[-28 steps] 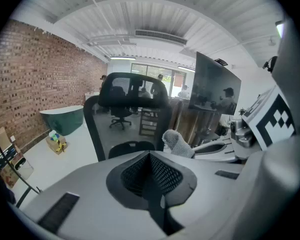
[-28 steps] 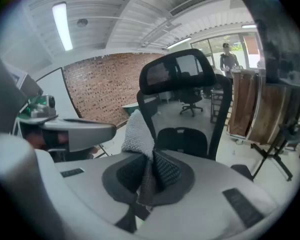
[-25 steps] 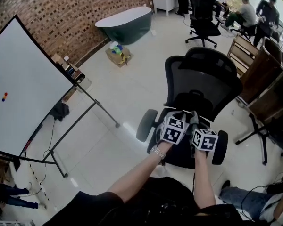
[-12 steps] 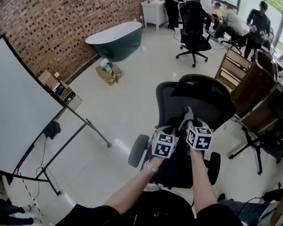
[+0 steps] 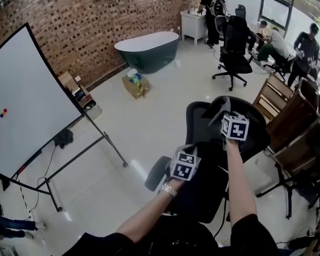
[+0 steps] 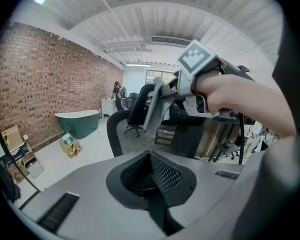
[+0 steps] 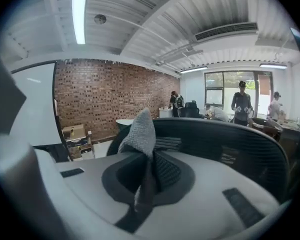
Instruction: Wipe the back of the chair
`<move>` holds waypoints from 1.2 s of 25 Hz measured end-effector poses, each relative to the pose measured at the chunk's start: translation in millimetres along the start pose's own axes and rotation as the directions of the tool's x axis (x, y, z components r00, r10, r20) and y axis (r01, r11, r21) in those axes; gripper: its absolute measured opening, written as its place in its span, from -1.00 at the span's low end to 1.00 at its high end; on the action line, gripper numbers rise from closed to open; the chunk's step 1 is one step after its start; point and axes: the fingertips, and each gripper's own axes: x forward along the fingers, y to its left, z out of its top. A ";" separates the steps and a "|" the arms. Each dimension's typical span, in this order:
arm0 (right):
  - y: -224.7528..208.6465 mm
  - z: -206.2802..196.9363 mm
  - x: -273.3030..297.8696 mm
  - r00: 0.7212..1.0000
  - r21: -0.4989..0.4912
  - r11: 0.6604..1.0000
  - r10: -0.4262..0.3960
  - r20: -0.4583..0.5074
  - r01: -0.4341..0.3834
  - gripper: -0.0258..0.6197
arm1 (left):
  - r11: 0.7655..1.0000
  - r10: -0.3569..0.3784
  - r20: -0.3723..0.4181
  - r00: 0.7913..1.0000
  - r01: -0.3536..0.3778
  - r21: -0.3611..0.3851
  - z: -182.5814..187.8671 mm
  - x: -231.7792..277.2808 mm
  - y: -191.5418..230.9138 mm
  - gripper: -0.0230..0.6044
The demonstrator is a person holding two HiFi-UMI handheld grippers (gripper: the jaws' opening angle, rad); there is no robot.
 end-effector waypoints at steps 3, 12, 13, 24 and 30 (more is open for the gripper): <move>-51.0 -8.8 -22.8 0.996 0.021 0.996 -0.092 0.005 0.092 -0.87 | 1.000 -0.005 0.001 1.000 0.005 -0.006 0.9 0.8 0.8 -0.92; -147.8 -34.3 -97.9 0.966 0.141 0.958 -0.258 0.034 0.251 -0.87 | 0.997 -0.071 0.014 0.997 0.072 -0.039 5.7 22.4 -27.4 -0.92; -141.2 -34.8 -96.2 0.963 0.125 0.957 -0.268 0.028 0.262 -0.87 | 0.997 -0.072 0.012 0.997 0.072 -0.037 5.0 22.3 -27.7 -0.92; 54.4 -28.4 24.8 0.990 -0.053 0.992 0.112 -0.081 -0.117 -0.87 | 0.999 0.003 0.024 1.000 -0.002 -0.051 6.5 2.2 1.4 -0.92; -25.0 -40.6 8.1 0.997 0.017 0.999 -0.027 -0.078 0.029 -0.87 | 0.998 0.016 0.035 0.999 -0.014 -0.063 9.8 -1.3 10.3 -0.92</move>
